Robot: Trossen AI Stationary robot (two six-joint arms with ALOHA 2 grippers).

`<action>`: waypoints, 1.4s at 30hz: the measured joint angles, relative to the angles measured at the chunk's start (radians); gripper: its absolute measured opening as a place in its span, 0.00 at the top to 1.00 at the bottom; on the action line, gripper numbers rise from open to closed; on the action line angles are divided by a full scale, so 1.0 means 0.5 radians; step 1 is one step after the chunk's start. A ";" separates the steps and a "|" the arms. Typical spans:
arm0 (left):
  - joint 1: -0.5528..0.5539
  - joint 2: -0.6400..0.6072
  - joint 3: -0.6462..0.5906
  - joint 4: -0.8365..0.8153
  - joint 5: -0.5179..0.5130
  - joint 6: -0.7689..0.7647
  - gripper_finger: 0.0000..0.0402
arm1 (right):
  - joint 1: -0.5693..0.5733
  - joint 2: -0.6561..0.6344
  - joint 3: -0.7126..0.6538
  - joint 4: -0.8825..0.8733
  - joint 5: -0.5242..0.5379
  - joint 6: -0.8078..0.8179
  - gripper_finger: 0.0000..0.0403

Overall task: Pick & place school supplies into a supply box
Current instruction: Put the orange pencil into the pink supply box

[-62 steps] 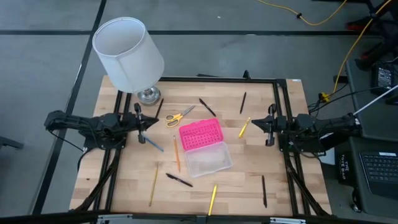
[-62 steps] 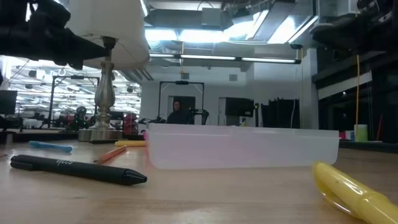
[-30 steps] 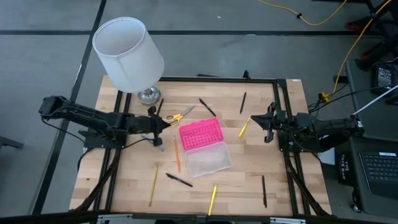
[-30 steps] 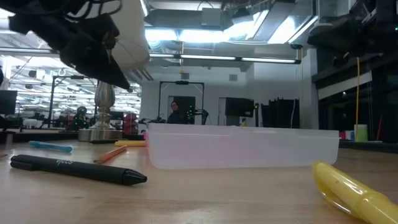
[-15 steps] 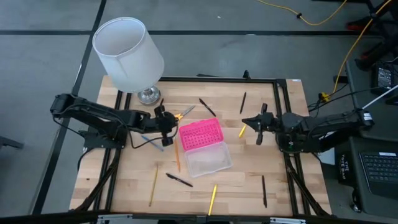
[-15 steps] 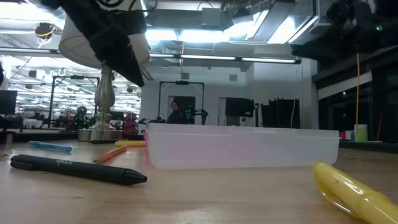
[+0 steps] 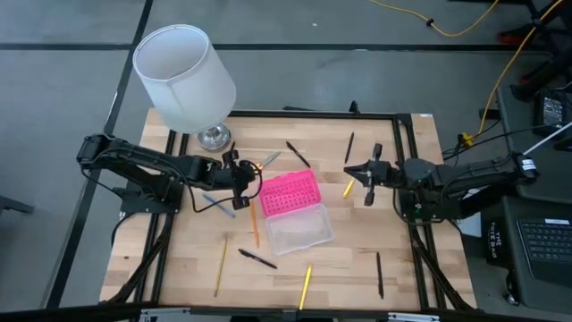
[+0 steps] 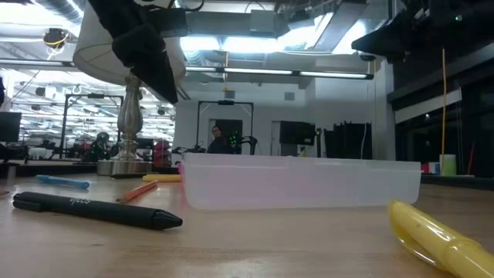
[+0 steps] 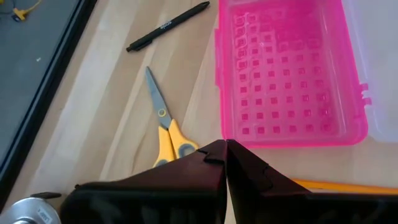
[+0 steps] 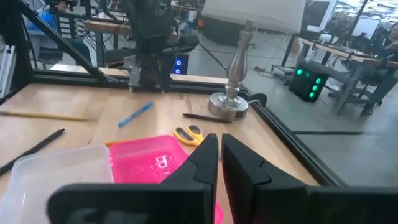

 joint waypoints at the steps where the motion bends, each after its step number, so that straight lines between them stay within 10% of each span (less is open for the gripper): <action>1: 0.000 0.000 0.000 0.000 0.000 0.001 0.99 | 0.000 0.000 0.000 0.014 0.000 -0.002 0.93; 14: 0.000 -0.001 0.000 -0.026 -0.008 0.086 0.95 | 0.001 0.052 0.000 0.054 -0.211 0.073 0.98; 31: 0.000 -0.002 -0.001 -0.107 0.040 -0.787 0.61 | 0.000 0.052 0.000 0.055 -0.210 0.170 0.92; 42: -0.001 0.037 -0.003 -0.103 0.216 -1.258 0.58 | 0.000 0.052 0.000 -0.036 -0.211 0.218 0.91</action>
